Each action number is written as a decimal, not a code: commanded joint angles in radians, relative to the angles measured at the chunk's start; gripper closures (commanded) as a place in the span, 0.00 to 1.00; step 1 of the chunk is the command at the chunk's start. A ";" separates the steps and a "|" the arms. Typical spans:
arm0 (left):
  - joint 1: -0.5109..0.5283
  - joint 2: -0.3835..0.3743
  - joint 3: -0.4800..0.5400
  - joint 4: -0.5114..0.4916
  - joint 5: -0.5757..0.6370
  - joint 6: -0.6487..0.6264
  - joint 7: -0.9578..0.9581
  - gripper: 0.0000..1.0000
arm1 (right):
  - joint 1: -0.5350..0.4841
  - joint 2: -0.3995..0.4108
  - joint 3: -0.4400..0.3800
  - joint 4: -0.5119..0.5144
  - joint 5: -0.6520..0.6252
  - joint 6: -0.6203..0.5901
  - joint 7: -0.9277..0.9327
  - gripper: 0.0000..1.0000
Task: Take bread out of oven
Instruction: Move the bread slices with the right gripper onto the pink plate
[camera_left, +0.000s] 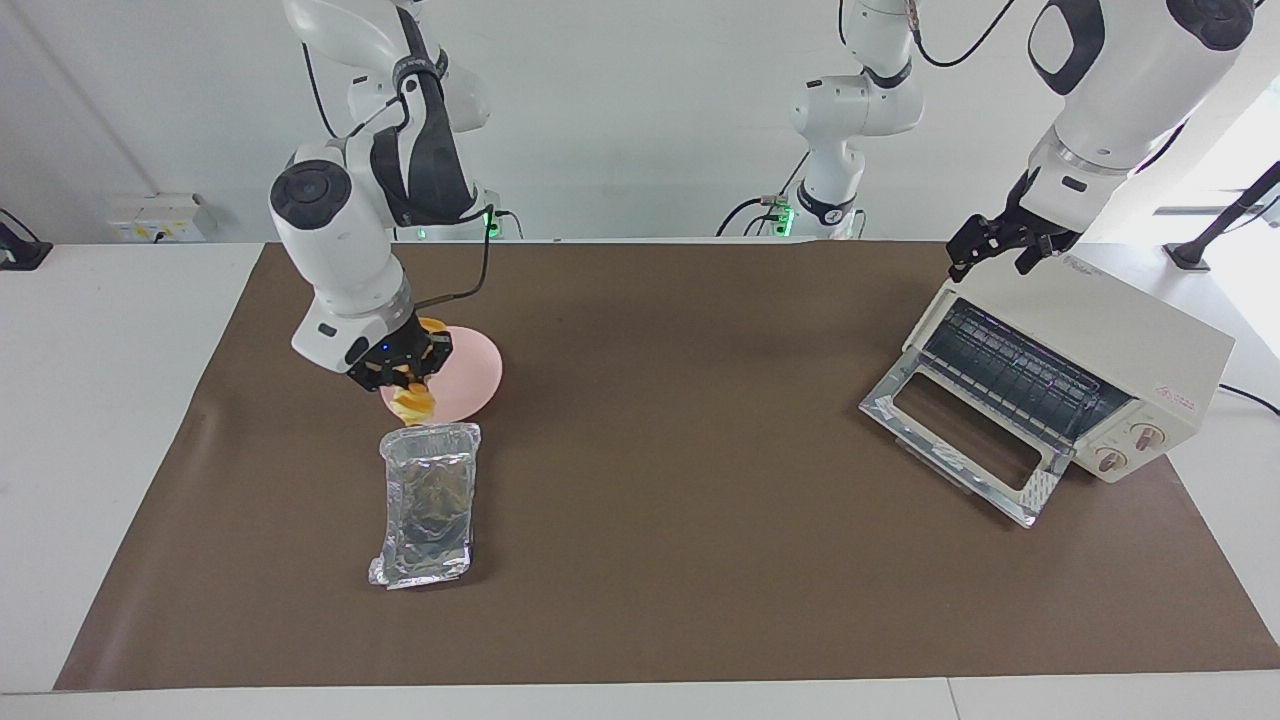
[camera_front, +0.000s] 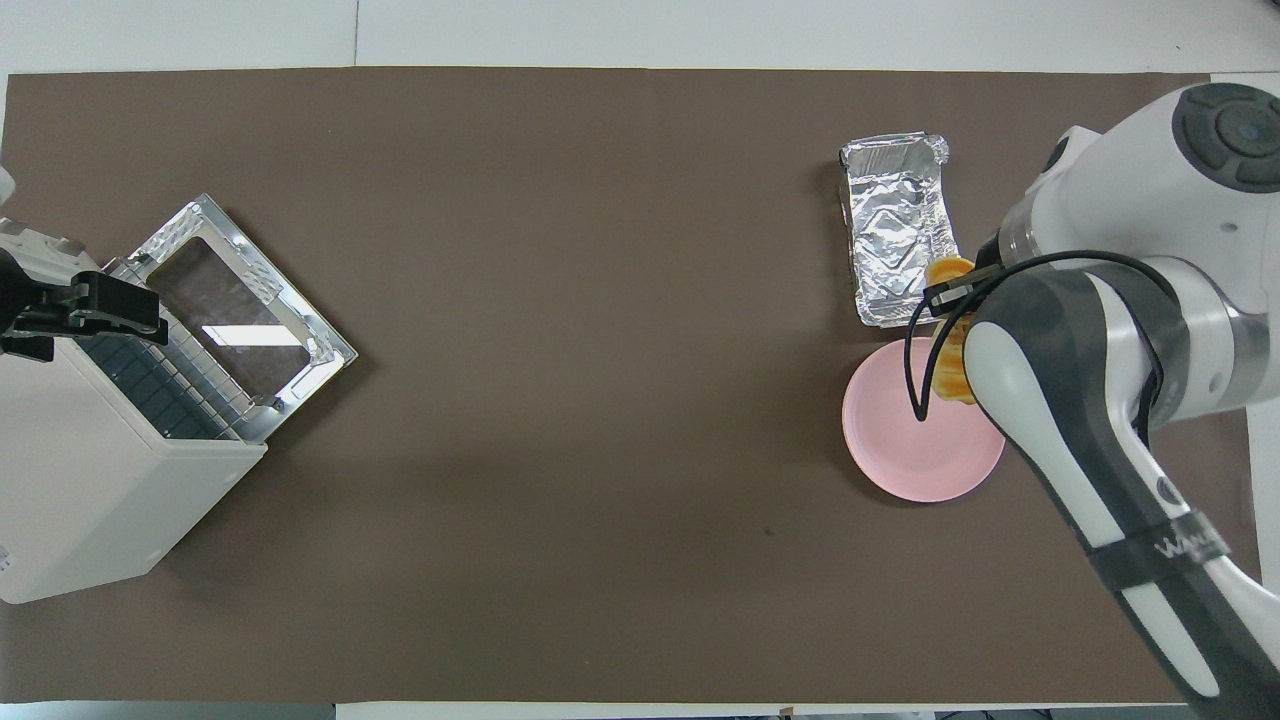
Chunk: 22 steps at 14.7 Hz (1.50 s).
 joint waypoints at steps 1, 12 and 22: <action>0.004 -0.014 0.002 -0.006 -0.007 -0.014 0.004 0.00 | -0.005 -0.260 0.003 -0.373 0.018 0.179 0.003 1.00; 0.004 -0.014 0.002 -0.006 -0.007 -0.014 0.004 0.00 | 0.032 -0.228 0.002 -0.761 0.036 0.763 0.003 1.00; 0.004 -0.014 0.002 -0.006 -0.007 -0.014 0.006 0.00 | 0.023 -0.175 0.002 -0.623 0.036 0.665 0.012 0.00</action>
